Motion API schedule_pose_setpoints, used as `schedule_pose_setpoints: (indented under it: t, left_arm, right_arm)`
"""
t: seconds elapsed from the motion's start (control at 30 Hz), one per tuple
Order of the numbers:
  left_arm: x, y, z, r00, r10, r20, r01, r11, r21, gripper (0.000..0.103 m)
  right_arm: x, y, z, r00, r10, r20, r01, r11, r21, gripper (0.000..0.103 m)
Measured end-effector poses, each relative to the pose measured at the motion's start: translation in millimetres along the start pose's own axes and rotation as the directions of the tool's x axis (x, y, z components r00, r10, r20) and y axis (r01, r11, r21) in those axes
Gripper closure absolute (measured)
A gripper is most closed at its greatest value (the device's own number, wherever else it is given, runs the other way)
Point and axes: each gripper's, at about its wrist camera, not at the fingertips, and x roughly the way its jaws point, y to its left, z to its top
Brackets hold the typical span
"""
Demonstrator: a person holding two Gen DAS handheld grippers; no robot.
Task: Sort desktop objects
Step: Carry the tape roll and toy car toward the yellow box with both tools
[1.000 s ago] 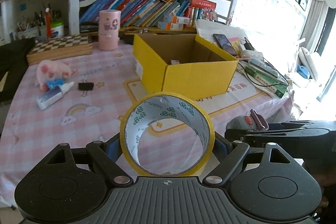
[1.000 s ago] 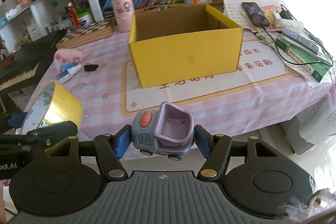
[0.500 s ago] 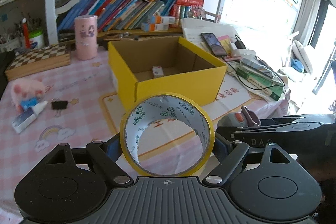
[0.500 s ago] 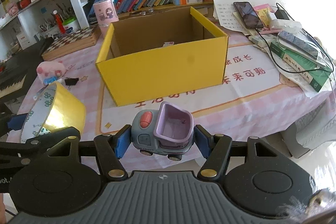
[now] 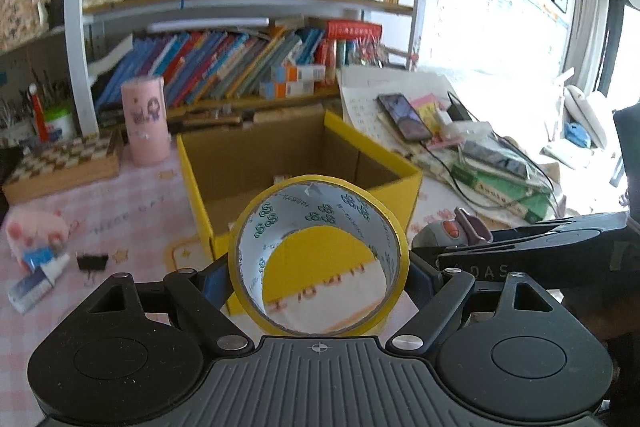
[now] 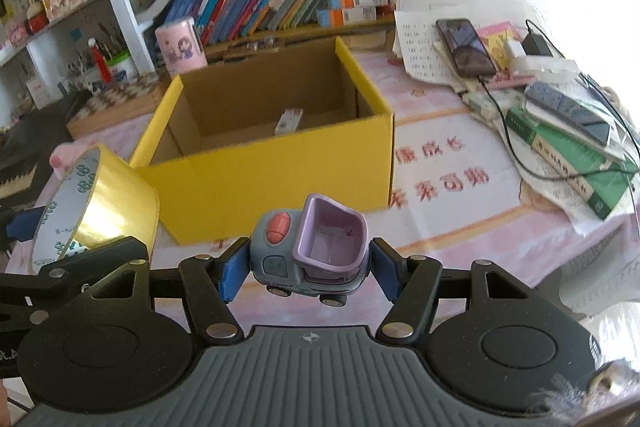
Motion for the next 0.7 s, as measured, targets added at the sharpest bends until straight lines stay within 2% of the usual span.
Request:
schedule_pose_setpoints:
  t: [0.2,0.43,0.57,0.7]
  left_arm:
    - [4,-8,23,0.994,0.052,0.096,-0.05,0.998,-0.023,0.018]
    - [30,-1,53,0.982,0.129,0.136,-0.12,0.99,-0.071,0.017]
    - [47,8,65,0.977,0.164,0.137,-0.154,0.985,-0.079,0.018]
    - [77,11,74,0.973,0.215,0.084,-0.214,0.977,-0.02,0.017]
  right_arm:
    - [0,-13,28,0.994,0.037,0.106,-0.031,0.998,-0.06,0.042]
    - [19,-21,66,0.983,0.104,0.152,-0.084,0.988,-0.13,0.042]
    - [37,-23,89,0.976,0.141,0.164,-0.11,0.977,-0.182,0.042]
    - [62,-24,113,0.974,0.175,0.143,-0.135,0.959,-0.25,0.042]
